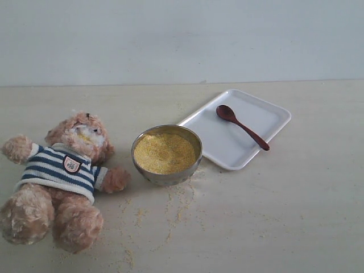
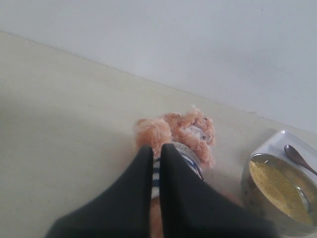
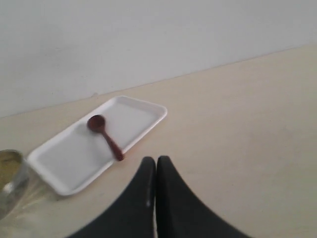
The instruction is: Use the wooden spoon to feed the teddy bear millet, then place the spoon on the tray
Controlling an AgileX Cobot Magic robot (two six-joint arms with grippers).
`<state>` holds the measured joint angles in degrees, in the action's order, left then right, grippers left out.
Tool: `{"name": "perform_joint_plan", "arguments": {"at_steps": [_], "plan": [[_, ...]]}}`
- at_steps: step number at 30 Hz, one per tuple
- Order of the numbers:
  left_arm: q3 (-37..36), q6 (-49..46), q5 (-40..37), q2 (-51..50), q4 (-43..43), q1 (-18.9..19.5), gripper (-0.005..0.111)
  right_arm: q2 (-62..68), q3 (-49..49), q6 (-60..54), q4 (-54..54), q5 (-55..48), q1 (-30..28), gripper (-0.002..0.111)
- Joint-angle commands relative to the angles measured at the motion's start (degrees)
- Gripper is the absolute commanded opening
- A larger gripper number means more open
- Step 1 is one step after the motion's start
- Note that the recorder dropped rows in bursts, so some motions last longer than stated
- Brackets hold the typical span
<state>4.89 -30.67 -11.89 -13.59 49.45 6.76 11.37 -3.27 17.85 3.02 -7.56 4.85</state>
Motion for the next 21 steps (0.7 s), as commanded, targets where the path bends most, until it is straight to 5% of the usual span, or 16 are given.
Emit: {"name": "perform_joint_plan", "arguments": {"at_steps": [1, 12, 21], "plan": [[-0.2, 0.3, -0.1, 0.3, 0.5, -0.3, 0.005, -6.1, 0.1, -17.0, 5.4, 6.6, -8.0, 0.000], [-0.2, 0.3, 0.0, 0.3, 0.5, -0.3, 0.005, -10.8, 3.3, -13.2, 2.9, 2.5, -12.3, 0.000], [-0.2, 0.3, 0.0, 0.3, 0.5, -0.3, 0.005, -10.8, 3.3, -15.6, 1.1, -11.4, -12.2, 0.000]]}}
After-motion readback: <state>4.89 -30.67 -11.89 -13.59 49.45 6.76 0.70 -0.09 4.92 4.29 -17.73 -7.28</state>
